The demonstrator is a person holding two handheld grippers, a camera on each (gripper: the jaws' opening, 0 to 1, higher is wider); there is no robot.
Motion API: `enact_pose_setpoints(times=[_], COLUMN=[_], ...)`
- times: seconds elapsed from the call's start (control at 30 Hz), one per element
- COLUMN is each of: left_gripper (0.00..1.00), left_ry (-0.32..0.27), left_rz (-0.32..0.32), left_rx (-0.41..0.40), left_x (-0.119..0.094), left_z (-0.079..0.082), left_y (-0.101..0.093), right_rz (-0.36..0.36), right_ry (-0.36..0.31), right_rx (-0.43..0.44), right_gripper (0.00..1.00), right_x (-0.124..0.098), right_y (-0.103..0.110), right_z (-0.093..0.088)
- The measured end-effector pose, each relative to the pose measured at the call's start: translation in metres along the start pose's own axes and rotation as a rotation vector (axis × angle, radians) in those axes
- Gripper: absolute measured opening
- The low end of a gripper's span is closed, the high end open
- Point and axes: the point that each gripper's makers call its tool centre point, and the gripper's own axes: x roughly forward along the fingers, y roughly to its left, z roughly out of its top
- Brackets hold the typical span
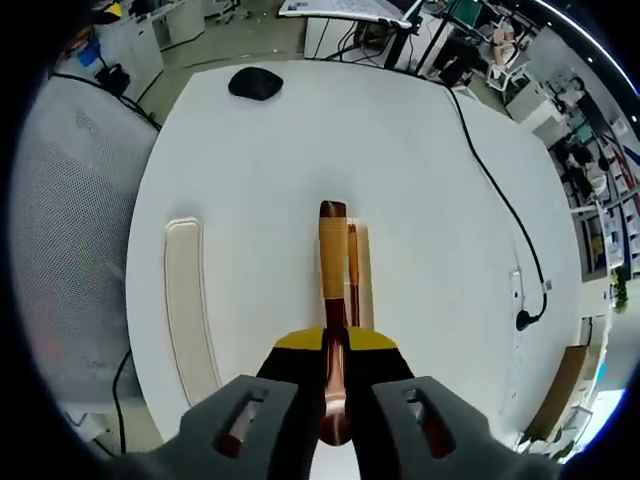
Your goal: Arrange the utensils inside the cutlery case until each visible utensil rests in its matching compartment.
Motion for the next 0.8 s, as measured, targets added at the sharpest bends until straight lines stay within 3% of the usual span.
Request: enact_pose_setpoints(times=[0.43,0.8], left_gripper=[0.7,0.7], left_ry=[0.016,0.031], left_rz=[0.013,0.026], left_rx=[-0.006,-0.009], left_x=[0.0,-0.001], left_z=[-0.004,-0.009], left_y=[0.003,0.006], right_rz=[0.013,0.025], right_ry=[0.027,0.058], right_rx=[-0.041,-0.015], right_gripper=[0.02,0.02], right_x=[0.016,0.03], right_y=[-0.008,-0.013], right_z=[-0.005,-0.015])
